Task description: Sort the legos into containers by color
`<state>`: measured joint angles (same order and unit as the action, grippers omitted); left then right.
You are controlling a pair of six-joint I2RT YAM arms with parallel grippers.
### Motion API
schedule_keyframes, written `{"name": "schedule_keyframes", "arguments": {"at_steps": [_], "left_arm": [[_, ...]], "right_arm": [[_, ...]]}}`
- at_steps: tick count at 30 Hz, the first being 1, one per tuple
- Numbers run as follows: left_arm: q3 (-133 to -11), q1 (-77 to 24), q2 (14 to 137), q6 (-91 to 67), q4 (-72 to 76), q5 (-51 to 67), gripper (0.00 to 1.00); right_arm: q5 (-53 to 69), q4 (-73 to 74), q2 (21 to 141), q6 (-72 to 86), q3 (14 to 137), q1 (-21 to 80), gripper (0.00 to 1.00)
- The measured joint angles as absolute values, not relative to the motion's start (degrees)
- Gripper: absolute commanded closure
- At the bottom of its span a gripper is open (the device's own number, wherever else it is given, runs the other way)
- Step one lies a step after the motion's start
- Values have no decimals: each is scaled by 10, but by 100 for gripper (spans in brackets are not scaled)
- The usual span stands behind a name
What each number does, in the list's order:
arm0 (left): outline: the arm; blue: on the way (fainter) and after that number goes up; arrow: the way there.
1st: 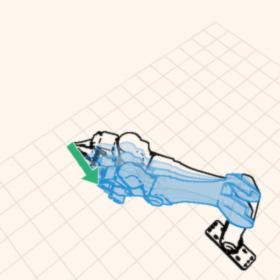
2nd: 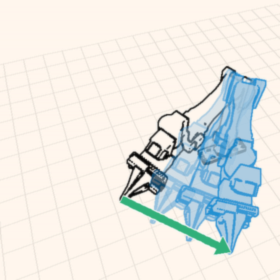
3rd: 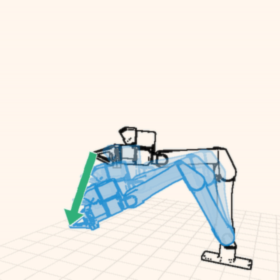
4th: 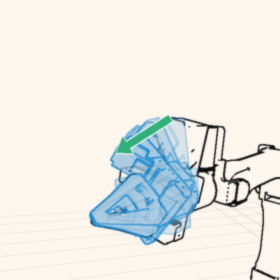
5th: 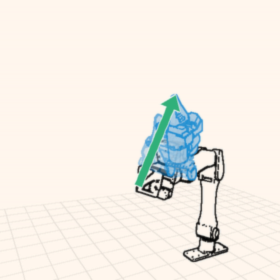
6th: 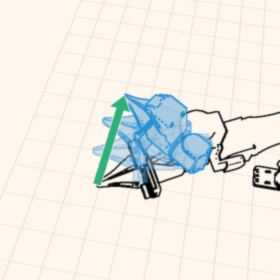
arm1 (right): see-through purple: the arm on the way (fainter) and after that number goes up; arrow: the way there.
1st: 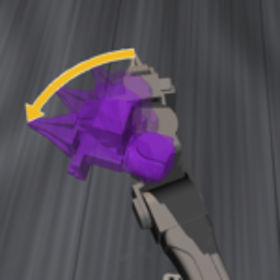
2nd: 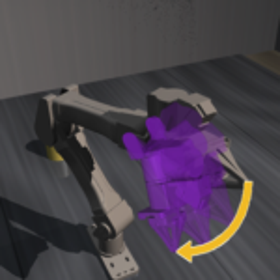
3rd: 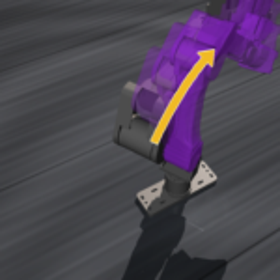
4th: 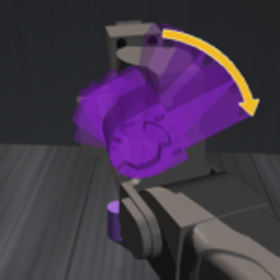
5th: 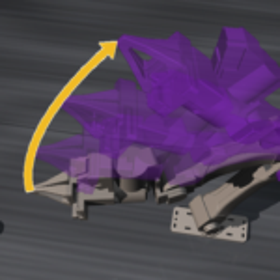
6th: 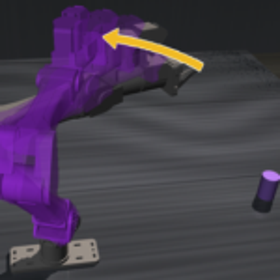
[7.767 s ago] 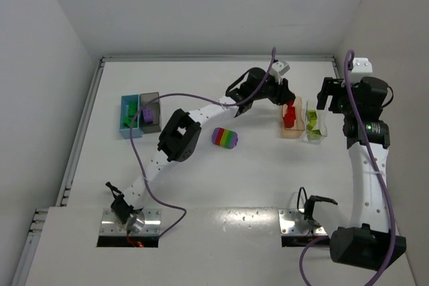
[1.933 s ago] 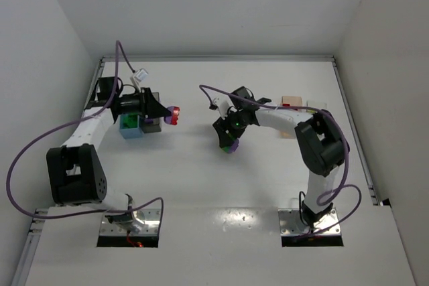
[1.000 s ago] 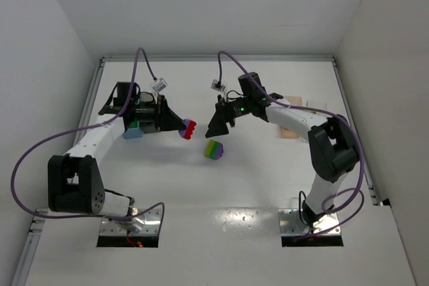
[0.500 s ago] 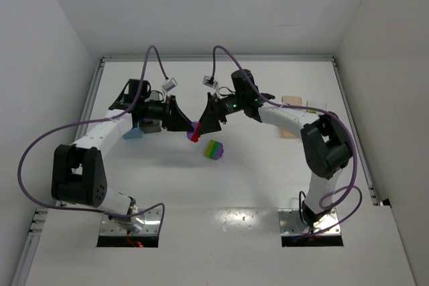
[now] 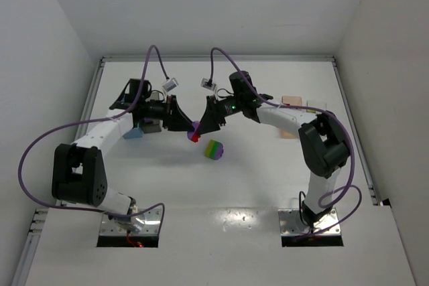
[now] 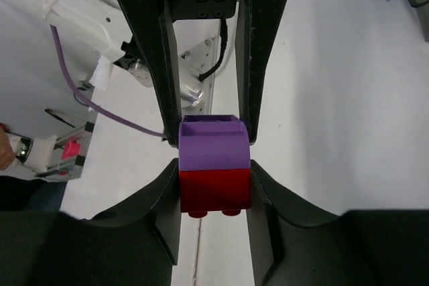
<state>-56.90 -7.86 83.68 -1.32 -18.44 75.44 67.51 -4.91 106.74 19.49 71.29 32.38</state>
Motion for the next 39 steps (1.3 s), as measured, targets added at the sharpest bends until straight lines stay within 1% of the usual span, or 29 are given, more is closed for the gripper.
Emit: {"name": "schedule_keyframes", "arguments": {"at_steps": [3, 5, 11, 14, 20, 24, 25, 28, 29, 31, 32, 34, 37, 38, 39], "left_arm": [[-569, -71, 837, -10, -186, 754, 91], [-570, -55, 837, -9, -189, 744, 91], [-589, 59, 837, -10, -184, 674, 92], [-597, 83, 833, -23, -177, 556, 92], [-596, 63, 824, -44, -163, 309, 91], [-596, 45, 829, -61, -154, 205, 88], [-596, 44, 835, -65, -149, 185, 86], [-596, 43, 865, -78, -137, 142, 74], [-596, 43, 875, -82, -136, 133, 65], [-599, 43, 902, -91, -136, 116, 54], [-602, 43, 915, -94, -137, 111, 44], [-606, 43, 935, -98, -137, 110, 39], [-615, 41, 948, -106, -137, 120, 34], [-618, 40, 948, -108, -135, 126, 27], [-620, 39, 947, -109, -134, 133, 25]], "right_arm": [[665, -40, 1065, 174, 713, 323, 91], [663, -11, 1059, 146, 712, 321, 91], [647, 104, 1025, 50, 705, 303, 91], [622, 139, 1003, 20, 698, 293, 92], [539, 160, 957, -5, 675, 268, 92], [491, 161, 949, -8, 675, 252, 92], [478, 162, 949, -9, 675, 248, 92], [450, 164, 949, -11, 675, 238, 92], [444, 164, 949, -11, 675, 236, 92], [429, 164, 948, -11, 674, 229, 92], [423, 165, 946, -11, 674, 227, 92], [410, 166, 941, -12, 672, 221, 92], [394, 166, 933, -13, 669, 211, 92], [387, 166, 930, -13, 668, 208, 92], [382, 166, 928, -13, 667, 204, 92]]}}
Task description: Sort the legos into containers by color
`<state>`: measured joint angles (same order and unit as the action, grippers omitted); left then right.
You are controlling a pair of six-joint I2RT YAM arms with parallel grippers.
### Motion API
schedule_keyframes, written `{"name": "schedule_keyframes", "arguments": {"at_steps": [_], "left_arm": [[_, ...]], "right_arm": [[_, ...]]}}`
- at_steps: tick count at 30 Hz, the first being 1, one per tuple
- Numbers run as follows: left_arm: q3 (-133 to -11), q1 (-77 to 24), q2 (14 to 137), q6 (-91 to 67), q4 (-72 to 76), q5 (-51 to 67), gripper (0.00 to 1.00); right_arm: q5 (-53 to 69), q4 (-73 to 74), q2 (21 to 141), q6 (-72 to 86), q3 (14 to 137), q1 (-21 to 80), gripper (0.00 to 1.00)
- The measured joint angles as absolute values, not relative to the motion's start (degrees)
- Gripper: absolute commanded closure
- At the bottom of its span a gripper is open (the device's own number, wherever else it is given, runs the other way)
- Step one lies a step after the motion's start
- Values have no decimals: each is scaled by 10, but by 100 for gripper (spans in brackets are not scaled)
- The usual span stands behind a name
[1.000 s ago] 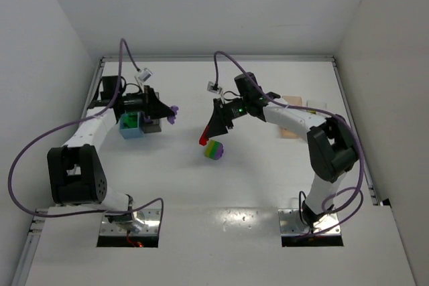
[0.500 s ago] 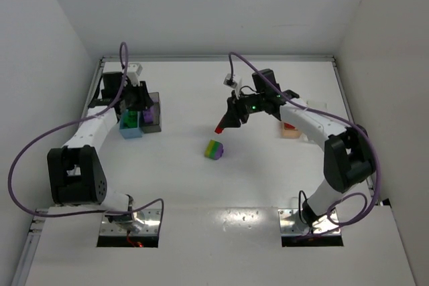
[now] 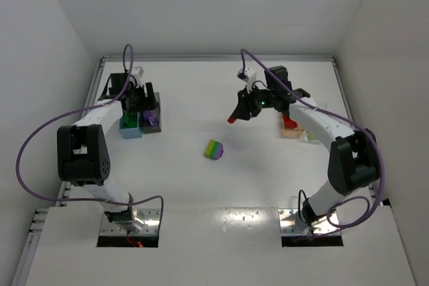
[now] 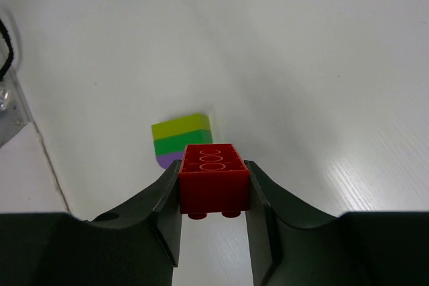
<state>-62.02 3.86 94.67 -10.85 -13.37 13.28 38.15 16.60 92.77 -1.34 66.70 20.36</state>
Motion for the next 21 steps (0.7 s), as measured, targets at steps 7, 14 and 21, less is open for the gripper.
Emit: {"name": "schedule_keyframes", "arguments": {"at_steps": [7, 14, 21], "left_arm": [[-621, 13, 848, -111, -120, 179, 22], [-646, -6, 713, -90, -116, 204, 8], [-650, -7, 704, -71, -145, 221, 0]], "right_arm": [[295, 174, 903, -32, 664, 160, 92], [177, 198, 902, -62, 675, 58, 92], [108, 200, 968, -71, 688, -2, 92]]}}
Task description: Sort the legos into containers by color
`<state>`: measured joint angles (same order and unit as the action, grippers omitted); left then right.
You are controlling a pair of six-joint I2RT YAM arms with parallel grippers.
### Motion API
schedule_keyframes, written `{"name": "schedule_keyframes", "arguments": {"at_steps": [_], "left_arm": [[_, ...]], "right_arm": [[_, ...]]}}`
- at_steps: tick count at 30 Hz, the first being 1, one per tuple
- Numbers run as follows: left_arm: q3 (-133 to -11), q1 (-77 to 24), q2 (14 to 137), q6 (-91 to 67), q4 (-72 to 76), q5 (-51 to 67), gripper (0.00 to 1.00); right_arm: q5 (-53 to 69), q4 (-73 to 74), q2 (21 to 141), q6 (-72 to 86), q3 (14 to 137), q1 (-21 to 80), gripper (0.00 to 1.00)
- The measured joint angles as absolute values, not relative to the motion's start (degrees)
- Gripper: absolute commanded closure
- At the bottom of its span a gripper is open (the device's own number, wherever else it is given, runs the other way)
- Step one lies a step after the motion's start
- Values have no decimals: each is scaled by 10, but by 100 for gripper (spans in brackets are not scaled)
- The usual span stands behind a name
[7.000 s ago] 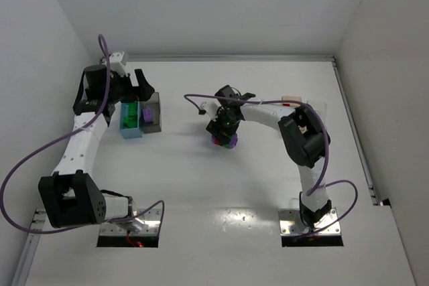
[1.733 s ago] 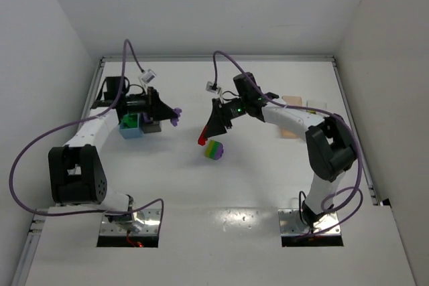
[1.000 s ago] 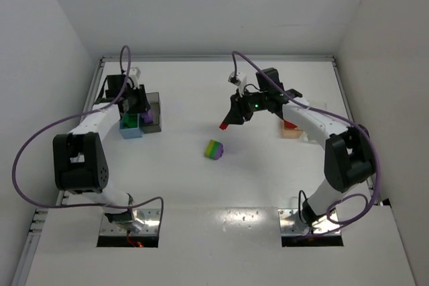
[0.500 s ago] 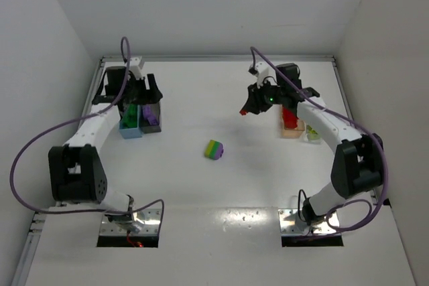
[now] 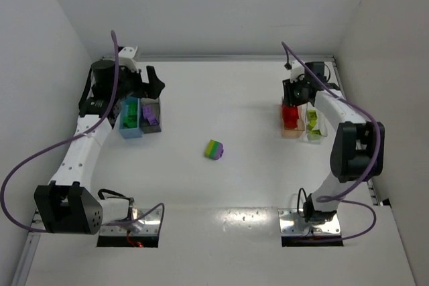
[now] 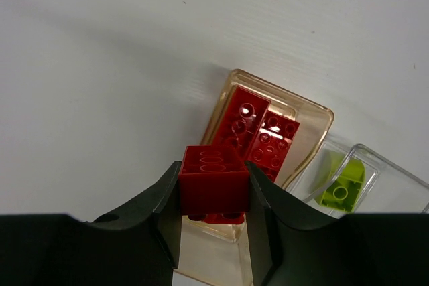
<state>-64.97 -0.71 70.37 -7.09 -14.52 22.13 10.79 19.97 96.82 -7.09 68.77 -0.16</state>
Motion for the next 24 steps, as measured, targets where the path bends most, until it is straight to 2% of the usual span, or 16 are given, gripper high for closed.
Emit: {"name": "schedule_keyframes", "arguments": {"at_steps": [8, 11, 12, 16, 19, 24], "left_arm": [[-649, -8, 707, -106, -145, 220, 0], [-648, -8, 710, -102, -145, 227, 0], [-646, -8, 710, -96, -144, 233, 0], [-633, -14, 710, -72, -145, 262, 0], [-618, -25, 710, -50, -152, 284, 0], [-590, -59, 710, -2, -177, 316, 0]], "right_arm": [[75, 187, 1016, -75, 689, -27, 90], [65, 175, 1022, -77, 689, -30, 76], [61, 171, 1024, -78, 689, -31, 62], [48, 158, 1032, -78, 689, -36, 40], [45, 152, 1032, -79, 689, -36, 34], [67, 153, 1017, -74, 689, -36, 33]]}}
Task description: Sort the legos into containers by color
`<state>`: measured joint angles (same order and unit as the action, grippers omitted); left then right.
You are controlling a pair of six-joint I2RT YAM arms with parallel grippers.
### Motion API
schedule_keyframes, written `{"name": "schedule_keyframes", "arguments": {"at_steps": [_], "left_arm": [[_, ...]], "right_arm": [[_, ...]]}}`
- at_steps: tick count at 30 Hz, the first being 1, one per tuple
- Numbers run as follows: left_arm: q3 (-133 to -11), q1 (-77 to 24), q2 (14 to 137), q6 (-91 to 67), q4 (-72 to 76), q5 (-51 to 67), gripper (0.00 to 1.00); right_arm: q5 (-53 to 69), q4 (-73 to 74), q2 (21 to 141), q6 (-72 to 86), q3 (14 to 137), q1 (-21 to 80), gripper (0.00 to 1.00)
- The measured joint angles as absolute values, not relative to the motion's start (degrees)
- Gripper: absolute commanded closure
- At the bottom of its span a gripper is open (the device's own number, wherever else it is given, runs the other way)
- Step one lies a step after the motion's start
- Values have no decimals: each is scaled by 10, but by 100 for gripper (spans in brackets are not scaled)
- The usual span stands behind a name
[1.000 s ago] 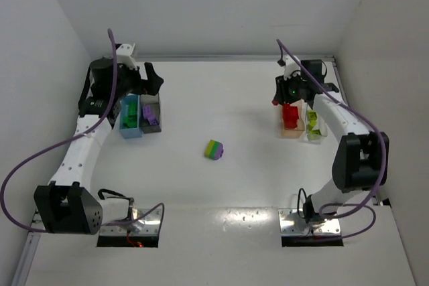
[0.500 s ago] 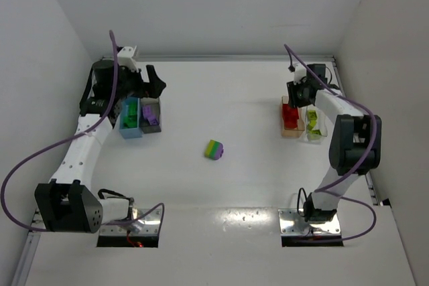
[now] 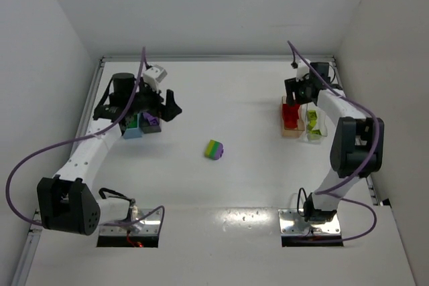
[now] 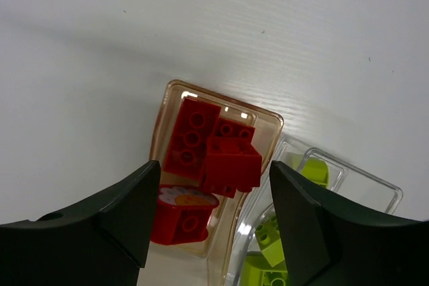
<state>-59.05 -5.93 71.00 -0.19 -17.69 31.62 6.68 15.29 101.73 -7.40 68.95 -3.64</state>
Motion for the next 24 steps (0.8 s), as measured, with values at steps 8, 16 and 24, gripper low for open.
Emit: {"name": "schedule_keyframes", "arguments": {"at_steps": [8, 16, 24], "left_arm": [[-520, -159, 698, 51, -210, 330, 6], [-512, -294, 766, 153, -263, 314, 1], [-581, -304, 888, 391, -333, 324, 1]], "right_arm": [[124, 181, 888, -44, 703, -36, 32], [199, 216, 799, -33, 714, -36, 32], [258, 261, 787, -48, 689, -41, 32]]}}
